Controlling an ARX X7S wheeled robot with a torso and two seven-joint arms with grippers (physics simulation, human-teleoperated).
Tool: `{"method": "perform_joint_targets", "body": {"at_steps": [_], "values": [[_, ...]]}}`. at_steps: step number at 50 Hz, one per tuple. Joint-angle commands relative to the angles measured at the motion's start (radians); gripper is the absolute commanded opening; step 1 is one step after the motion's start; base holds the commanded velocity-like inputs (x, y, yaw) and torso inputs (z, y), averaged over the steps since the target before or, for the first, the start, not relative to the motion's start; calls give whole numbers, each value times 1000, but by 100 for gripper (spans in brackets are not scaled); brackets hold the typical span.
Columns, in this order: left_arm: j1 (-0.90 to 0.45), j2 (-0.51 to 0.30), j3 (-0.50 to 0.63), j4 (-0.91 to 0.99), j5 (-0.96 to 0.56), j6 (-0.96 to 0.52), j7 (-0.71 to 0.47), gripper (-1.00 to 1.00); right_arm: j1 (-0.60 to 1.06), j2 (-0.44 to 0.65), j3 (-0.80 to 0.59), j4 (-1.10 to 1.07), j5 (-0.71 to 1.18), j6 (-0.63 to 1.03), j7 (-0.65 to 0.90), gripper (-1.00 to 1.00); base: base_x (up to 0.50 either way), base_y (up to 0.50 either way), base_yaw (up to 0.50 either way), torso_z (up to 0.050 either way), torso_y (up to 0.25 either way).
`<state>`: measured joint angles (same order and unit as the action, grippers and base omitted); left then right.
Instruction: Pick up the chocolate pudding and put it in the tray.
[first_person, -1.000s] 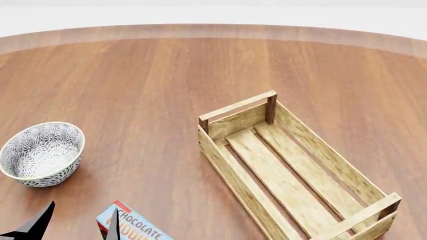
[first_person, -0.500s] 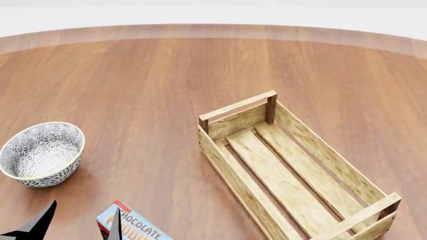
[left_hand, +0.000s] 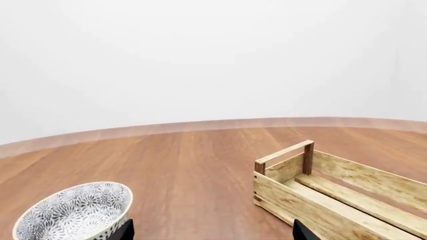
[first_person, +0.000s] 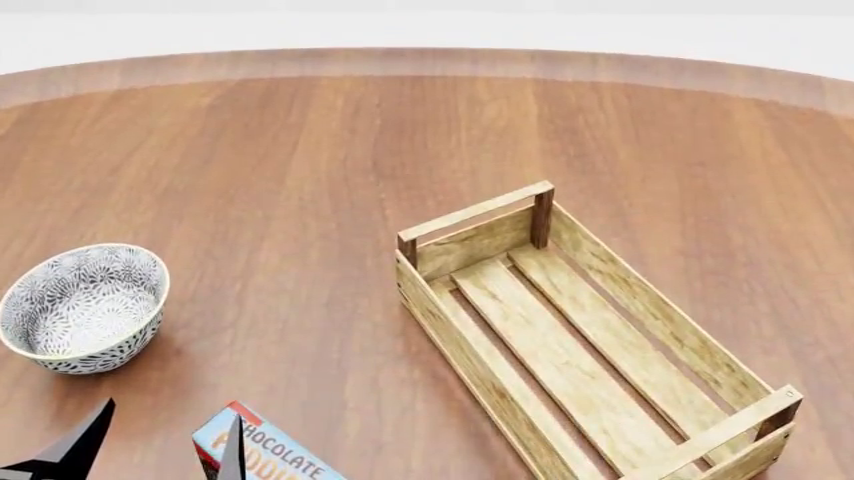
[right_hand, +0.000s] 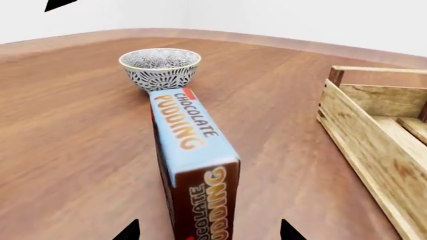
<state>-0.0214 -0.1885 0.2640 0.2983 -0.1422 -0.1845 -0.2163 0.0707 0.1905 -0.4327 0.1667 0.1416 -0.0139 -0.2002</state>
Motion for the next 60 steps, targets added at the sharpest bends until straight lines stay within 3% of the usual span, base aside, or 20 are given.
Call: {"method": "perform_joint_targets", "body": {"at_steps": [1, 24, 35, 60], "values": [[1, -4, 6, -4, -6, 6, -6, 100, 45, -21, 1, 100, 18, -47, -14, 100, 0, 0, 0, 0, 0], [-7, -11, 24, -10, -13, 12, -16, 100, 98, -53, -36, 194, 10, -68, -14, 100, 0, 0, 0, 0, 0], [-7, -17, 27, 6, -23, 3, -21, 100, 200, -111, -73, 328, -8, -64, -20, 100, 0, 0, 0, 0, 0], [-9, -27, 43, 9, -31, 7, -35, 100, 213, -96, -100, 327, 10, -56, -3, 100, 0, 0, 0, 0, 0]]}}
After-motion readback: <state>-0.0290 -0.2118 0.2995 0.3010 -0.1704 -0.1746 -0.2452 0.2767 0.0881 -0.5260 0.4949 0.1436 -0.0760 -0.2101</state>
